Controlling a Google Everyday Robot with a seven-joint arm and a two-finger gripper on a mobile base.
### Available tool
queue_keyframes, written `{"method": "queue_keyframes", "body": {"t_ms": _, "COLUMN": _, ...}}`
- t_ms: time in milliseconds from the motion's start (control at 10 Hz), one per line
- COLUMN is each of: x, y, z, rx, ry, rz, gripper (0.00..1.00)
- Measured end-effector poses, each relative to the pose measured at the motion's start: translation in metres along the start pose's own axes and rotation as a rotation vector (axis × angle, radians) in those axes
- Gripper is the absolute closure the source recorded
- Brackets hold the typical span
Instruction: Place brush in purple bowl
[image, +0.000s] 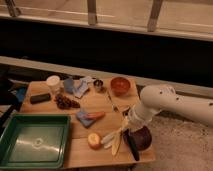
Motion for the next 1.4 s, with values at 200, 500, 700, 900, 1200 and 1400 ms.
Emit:
{"method": "queue_keyframes", "body": {"t_ms": 200, "x": 0.0, "y": 0.001, "z": 0.0, "rx": 0.0, "ry": 0.001, "rz": -0.002, "gripper": 1.0}}
{"method": "queue_keyframes", "body": {"t_ms": 500, "x": -0.002, "y": -0.002, "z": 0.007, "rx": 0.02, "ry": 0.005, "rz": 0.009, "gripper": 1.0}}
{"method": "queue_keyframes", "body": {"t_ms": 700, "x": 0.0, "y": -0.012, "z": 0.012, "rx": 0.041, "ry": 0.007, "rz": 0.03, "gripper": 1.0}}
{"method": "queue_keyframes", "body": {"t_ms": 900, "x": 0.004, "y": -0.021, "z": 0.013, "rx": 0.058, "ry": 0.007, "rz": 0.05, "gripper": 1.0}}
{"method": "queue_keyframes", "body": {"t_ms": 1200, "x": 0.007, "y": -0.033, "z": 0.02, "rx": 0.066, "ry": 0.017, "rz": 0.084, "gripper": 1.0}}
{"method": "queue_keyframes", "body": {"t_ms": 1400, "x": 0.004, "y": -0.038, "z": 0.031, "rx": 0.072, "ry": 0.026, "rz": 0.099, "gripper": 1.0}}
